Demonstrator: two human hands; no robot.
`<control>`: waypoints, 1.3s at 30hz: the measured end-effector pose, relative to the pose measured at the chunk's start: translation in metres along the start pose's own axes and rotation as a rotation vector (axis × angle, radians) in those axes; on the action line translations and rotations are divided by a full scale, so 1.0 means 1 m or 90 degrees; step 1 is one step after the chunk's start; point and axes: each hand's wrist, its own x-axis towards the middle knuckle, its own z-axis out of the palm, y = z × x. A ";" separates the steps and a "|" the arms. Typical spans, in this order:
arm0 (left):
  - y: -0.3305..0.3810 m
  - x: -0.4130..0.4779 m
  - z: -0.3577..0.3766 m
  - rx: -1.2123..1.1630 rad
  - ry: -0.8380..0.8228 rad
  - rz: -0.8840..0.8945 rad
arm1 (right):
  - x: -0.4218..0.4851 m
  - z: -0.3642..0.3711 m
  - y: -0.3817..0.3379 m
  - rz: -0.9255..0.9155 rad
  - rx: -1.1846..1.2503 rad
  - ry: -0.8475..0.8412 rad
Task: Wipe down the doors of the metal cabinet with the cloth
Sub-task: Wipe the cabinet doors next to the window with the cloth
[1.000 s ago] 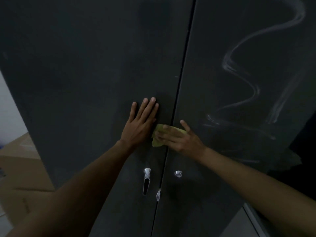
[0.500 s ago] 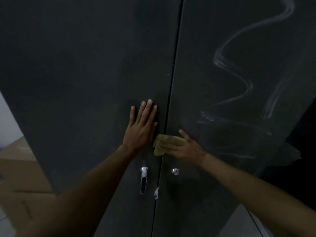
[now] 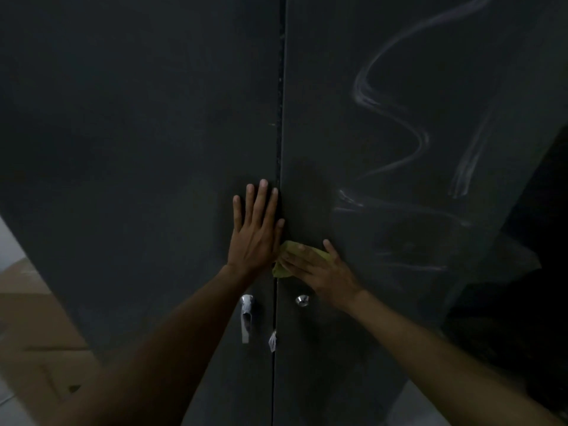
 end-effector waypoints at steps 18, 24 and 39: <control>0.014 -0.003 0.005 0.020 -0.042 -0.041 | -0.031 0.015 -0.007 0.226 0.054 0.028; 0.019 -0.001 0.005 0.011 -0.039 -0.059 | 0.000 -0.005 0.015 0.452 0.139 0.099; 0.009 0.020 0.001 0.046 0.011 0.003 | 0.035 -0.021 0.040 0.436 0.128 0.164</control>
